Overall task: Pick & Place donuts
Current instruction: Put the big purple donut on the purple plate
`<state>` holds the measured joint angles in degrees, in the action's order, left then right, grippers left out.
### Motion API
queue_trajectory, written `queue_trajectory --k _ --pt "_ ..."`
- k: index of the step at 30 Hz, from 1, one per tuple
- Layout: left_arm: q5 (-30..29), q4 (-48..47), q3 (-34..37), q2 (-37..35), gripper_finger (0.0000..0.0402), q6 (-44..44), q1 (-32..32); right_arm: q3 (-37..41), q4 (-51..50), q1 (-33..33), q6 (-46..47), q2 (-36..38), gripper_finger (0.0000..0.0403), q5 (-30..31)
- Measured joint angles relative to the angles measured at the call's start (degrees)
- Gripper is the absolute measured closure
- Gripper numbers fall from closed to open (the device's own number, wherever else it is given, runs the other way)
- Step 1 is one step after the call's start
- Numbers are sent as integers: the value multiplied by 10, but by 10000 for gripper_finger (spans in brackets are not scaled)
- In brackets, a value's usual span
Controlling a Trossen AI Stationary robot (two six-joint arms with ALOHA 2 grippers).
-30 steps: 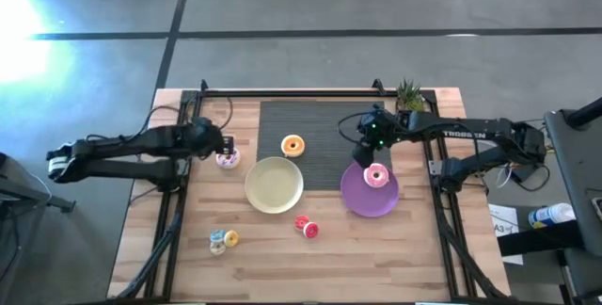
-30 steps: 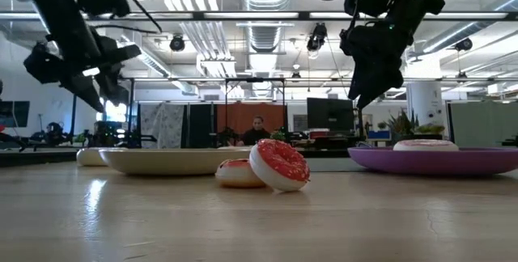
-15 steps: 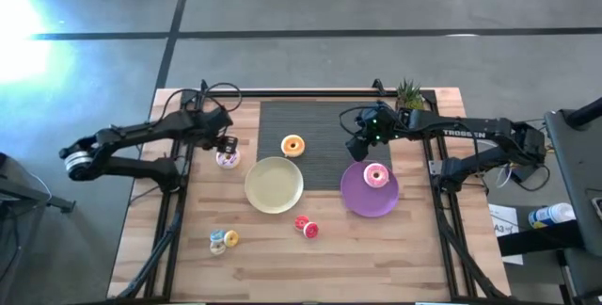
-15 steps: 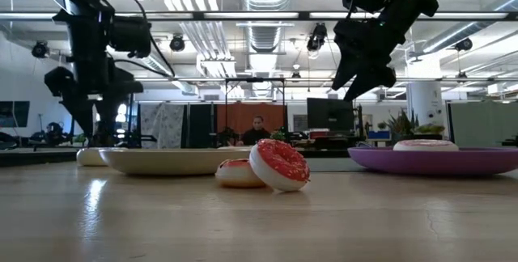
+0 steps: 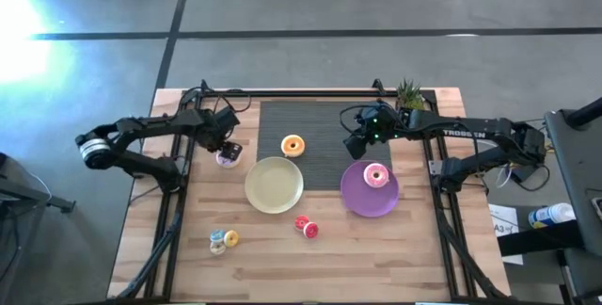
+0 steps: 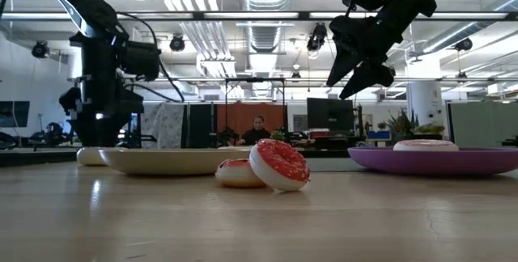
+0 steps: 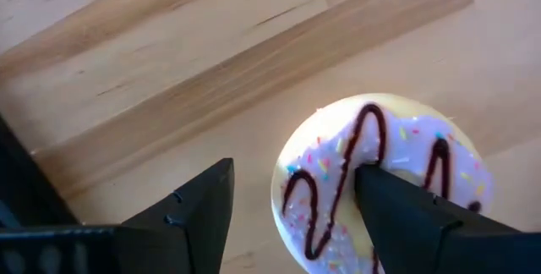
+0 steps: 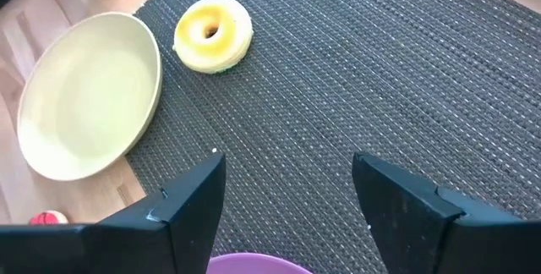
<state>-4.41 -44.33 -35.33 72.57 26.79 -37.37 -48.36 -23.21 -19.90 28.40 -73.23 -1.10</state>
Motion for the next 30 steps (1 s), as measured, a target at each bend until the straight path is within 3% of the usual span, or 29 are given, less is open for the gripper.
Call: queue_trajectory --k 7,17,21,25,30 --pt "33 7 -1 34 216 -42 -14 0 -1 0 13 0 154 0" --pt "66 38 -14 19 385 -52 -13 0 -2 0 13 0 154 -5" --pt "73 35 -53 -11 394 -48 0 0 -5 2 15 0 154 -23" --pt "93 69 -107 -43 399 -71 26 0 21 1 60 -2 157 -84" --pt "215 209 -149 -37 400 -61 54 0 138 1 120 -22 156 -139"
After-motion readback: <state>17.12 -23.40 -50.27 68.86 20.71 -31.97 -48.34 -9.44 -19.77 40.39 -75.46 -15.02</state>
